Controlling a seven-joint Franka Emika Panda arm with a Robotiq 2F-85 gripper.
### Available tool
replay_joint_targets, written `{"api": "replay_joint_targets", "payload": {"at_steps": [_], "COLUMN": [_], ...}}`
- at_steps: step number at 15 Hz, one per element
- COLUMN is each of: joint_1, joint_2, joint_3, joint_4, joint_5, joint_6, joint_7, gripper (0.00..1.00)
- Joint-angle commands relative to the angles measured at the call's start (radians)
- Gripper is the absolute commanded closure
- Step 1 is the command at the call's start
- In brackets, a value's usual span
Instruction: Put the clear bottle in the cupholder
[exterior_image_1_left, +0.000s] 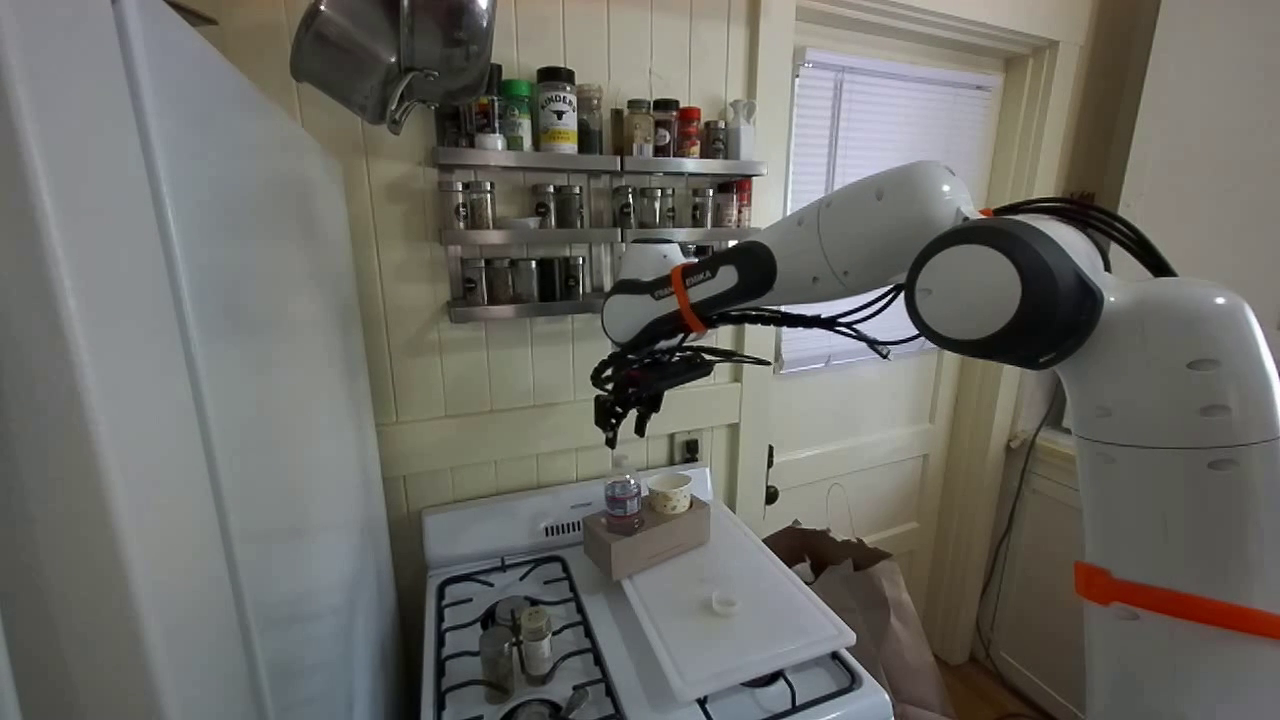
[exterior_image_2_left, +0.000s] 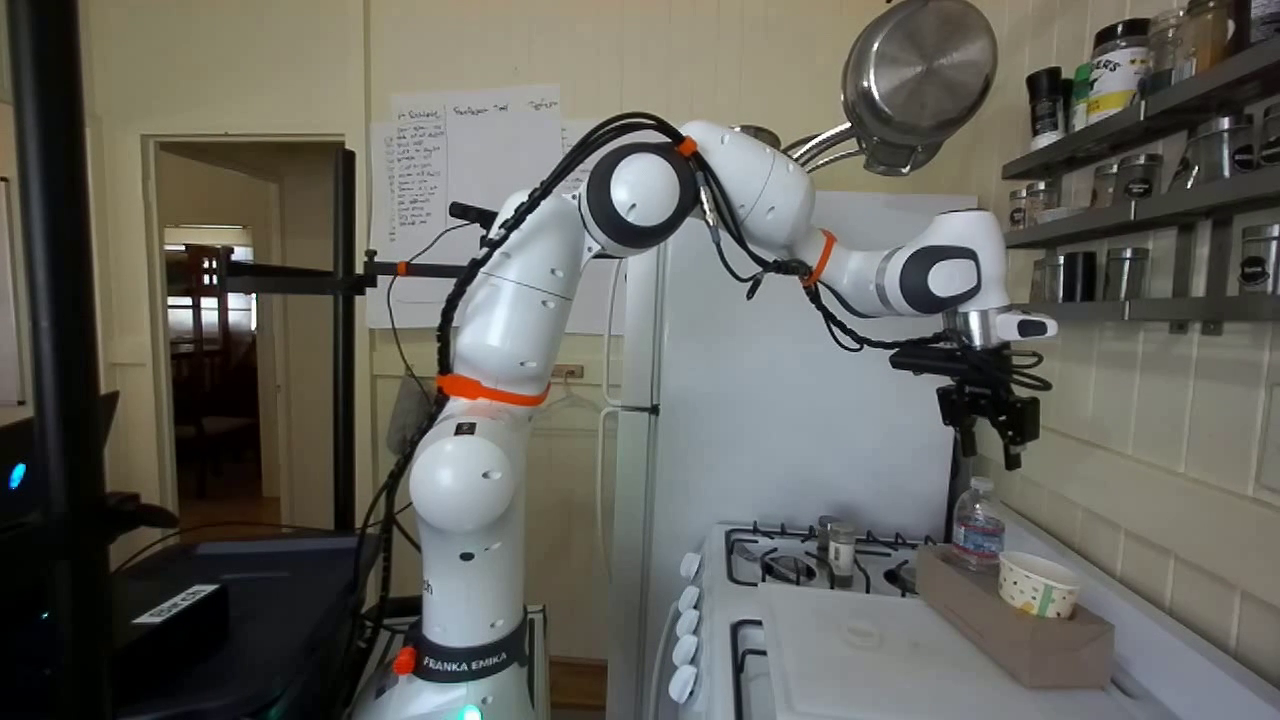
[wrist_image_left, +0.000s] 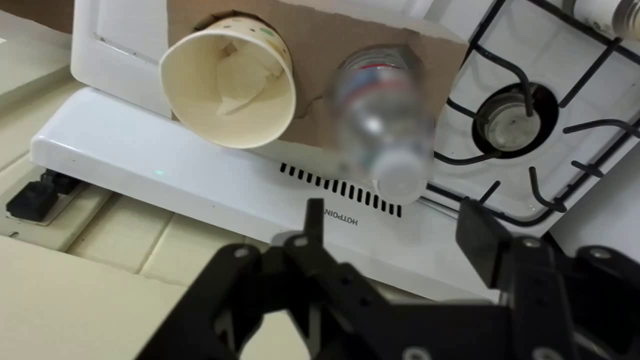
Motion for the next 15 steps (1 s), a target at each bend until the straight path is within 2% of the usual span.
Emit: {"api": "replay_joint_targets", "payload": {"at_steps": [1, 4, 8, 12, 13, 15], "joint_1": [0.011, 0.004, 0.013, 0.033, 0.021, 0.029], "joint_2": [-0.066, -0.140, -0.281, -0.410, -0.334, -0.385], "joint_3": [-0.030, -0.038, -0.017, 0.020, 0.012, 0.024], "joint_4": [-0.035, -0.074, -0.136, -0.171, -0.109, -0.129], "joint_5": [-0.069, -0.093, -0.099, -0.173, -0.141, -0.153], "joint_6": [-0.081, -0.109, -0.106, -0.164, -0.143, -0.159], "joint_7": [0.091, 0.114, 0.053, 0.002, 0.027, 0.018], "gripper": [0.01, 0.00, 0.00, 0.00, 0.00, 0.00]}}
